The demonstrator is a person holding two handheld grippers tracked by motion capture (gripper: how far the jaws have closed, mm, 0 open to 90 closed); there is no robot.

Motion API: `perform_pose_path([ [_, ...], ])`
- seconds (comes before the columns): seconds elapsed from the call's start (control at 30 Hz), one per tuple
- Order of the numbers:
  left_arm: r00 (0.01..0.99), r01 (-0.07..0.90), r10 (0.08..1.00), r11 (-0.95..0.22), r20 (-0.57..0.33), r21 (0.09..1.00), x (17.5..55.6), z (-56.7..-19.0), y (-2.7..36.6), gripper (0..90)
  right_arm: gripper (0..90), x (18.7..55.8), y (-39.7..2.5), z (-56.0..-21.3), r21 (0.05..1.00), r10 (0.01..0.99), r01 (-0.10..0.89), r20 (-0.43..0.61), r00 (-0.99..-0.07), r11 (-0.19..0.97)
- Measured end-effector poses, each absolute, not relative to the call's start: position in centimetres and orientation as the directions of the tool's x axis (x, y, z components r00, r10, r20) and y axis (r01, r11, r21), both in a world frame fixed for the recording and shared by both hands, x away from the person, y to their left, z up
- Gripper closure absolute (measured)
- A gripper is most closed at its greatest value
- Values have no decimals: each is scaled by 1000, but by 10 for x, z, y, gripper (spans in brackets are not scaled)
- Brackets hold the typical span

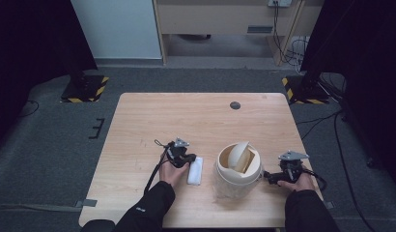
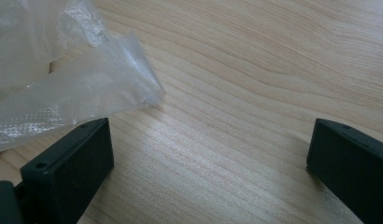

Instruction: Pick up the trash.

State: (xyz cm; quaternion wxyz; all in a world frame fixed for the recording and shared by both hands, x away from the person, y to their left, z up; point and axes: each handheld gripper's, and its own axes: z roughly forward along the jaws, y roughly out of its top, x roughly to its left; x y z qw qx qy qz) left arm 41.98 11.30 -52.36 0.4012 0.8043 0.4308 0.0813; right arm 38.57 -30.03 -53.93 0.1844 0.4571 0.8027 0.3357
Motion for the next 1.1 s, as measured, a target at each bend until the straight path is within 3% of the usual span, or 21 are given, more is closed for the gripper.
perform_pose_path([
  [0.37, 661, 560, 710, -253, -242, 789, 403, -487, 127, 872, 8, 386, -300, -539, 708, 858, 610, 11, -514, 357],
  [0.73, 682, 432, 696, -135, -225, 892, 379, -435, 149, 875, 8, 386, -300, -539, 708, 857, 610, 10, -515, 357],
  [1.1, 702, 339, 681, -64, -207, 939, 369, -404, 155, 875, 8, 386, -300, -539, 708, 857, 609, 11, -515, 357],
])
